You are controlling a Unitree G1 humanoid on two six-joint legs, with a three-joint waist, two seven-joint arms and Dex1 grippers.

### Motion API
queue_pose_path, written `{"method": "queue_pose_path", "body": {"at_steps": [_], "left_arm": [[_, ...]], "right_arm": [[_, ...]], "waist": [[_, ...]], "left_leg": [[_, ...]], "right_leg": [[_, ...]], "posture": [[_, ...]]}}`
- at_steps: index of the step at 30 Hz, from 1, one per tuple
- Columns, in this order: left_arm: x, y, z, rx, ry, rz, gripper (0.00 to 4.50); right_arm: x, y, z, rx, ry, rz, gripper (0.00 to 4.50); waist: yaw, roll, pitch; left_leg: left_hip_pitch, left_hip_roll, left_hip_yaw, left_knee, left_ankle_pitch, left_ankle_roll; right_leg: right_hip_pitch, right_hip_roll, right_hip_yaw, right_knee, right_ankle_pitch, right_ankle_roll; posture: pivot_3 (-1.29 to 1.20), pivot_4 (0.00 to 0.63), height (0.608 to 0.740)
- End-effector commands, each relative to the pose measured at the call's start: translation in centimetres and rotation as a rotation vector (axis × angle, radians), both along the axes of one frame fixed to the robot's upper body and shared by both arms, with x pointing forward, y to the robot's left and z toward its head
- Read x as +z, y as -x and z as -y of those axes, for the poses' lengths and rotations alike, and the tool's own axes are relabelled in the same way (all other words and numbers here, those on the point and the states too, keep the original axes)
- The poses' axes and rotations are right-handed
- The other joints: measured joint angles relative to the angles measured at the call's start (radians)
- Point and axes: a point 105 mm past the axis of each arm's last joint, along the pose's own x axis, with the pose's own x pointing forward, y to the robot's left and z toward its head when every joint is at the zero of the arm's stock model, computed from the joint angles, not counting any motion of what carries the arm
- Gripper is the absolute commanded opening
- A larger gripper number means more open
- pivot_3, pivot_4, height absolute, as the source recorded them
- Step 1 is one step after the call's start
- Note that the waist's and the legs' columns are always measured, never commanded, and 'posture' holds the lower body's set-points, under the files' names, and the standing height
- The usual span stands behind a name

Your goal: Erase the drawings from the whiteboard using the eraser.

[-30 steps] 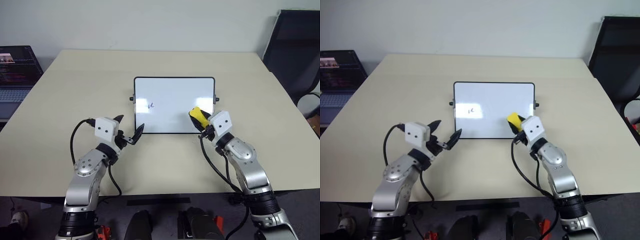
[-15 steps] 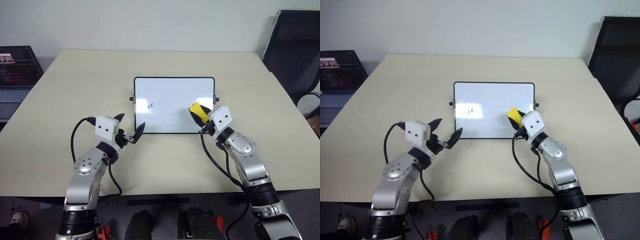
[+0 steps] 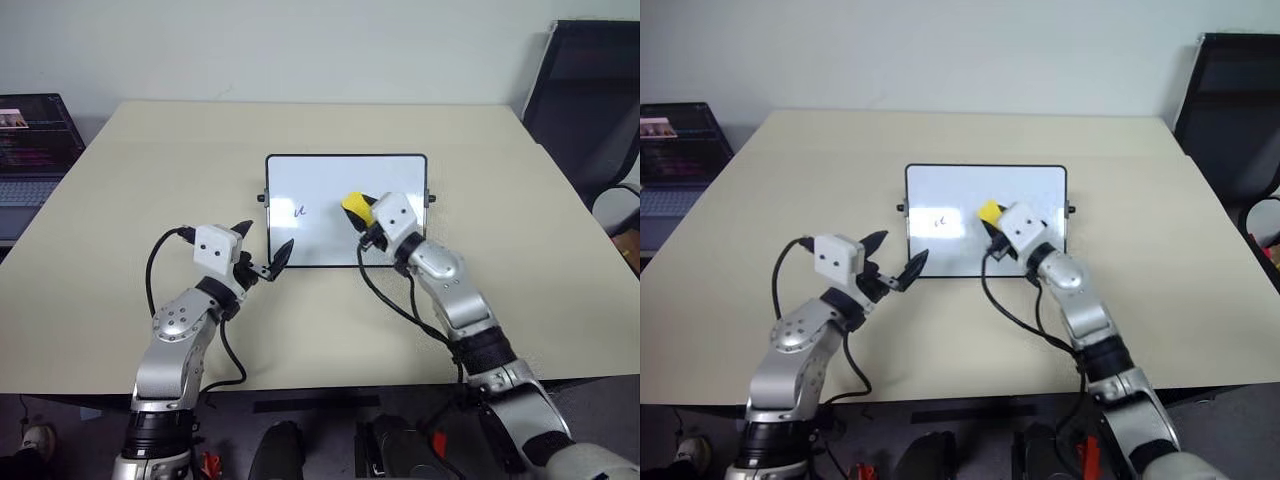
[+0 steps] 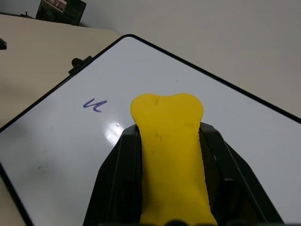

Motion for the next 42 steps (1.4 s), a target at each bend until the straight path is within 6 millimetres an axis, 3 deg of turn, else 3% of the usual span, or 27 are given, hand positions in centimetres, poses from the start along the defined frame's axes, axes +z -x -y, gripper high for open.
{"method": "queue_pose_path", "body": {"at_steps": [1, 15, 29, 35, 38, 42], "left_arm": [[1.4, -0.1, 0.5, -0.024, -0.013, 0.061, 4.5], [1.5, 0.2, 0.3, -0.014, -0.021, 0.066, 4.5], [1.6, 1.3, -0.3, 0.036, -0.016, 0.072, 4.5], [1.8, 1.4, -0.4, 0.048, -0.015, 0.076, 4.5], [1.8, 1.4, -0.5, 0.051, -0.014, 0.075, 4.5], [1.7, 1.4, -0.5, 0.059, -0.009, 0.073, 4.5]], "right_arm": [[2.3, -0.7, -2.2, 0.029, 0.005, 0.074, 1.2], [2.6, -3.3, -7.6, 0.01, 0.144, 0.042, 1.2], [1.9, -4.3, -7.7, -0.046, 0.147, -0.044, 1.2], [-0.2, -3.8, -7.7, -0.032, 0.174, -0.096, 1.2], [-1.4, -2.6, -8.3, 0.029, 0.244, -0.063, 1.2], [-6.2, 0.8, -8.8, 0.137, 0.346, -0.133, 1.2]], "waist": [[-0.001, 0.0, 0.0], [-0.001, 0.0, 0.0], [-0.001, 0.0, 0.0], [-0.001, 0.0, 0.0], [-0.001, 0.0, 0.0], [-0.001, -0.001, -0.001]], "left_leg": [[0.0, 0.0, 0.0, 0.0, 0.0, 0.0], [0.0, 0.001, -0.001, 0.0, 0.0, 0.0], [-0.001, 0.001, -0.002, 0.0, 0.0, 0.0], [-0.001, 0.001, -0.002, 0.0, 0.0, 0.0], [-0.001, 0.001, -0.002, 0.0, 0.0, 0.0], [0.0, 0.001, -0.003, 0.0, 0.0, 0.0]], "right_leg": [[0.0, 0.0, 0.0, 0.0, 0.0, 0.0], [0.0, -0.001, 0.0, 0.0, 0.003, -0.005], [0.0, -0.001, 0.0, 0.001, 0.003, -0.005], [0.0, -0.001, 0.0, 0.001, 0.003, -0.005], [0.0, -0.001, 0.0, 0.001, 0.002, -0.005], [0.0, -0.001, 0.0, 0.001, 0.002, -0.005]], "posture": [[0.0, 0.15, 0.74], [0.0, 0.15, 0.74], [0.0, 0.15, 0.74], [0.0, 0.15, 0.74], [0.0, 0.15, 0.74], [0.0, 0.15, 0.74]]}}
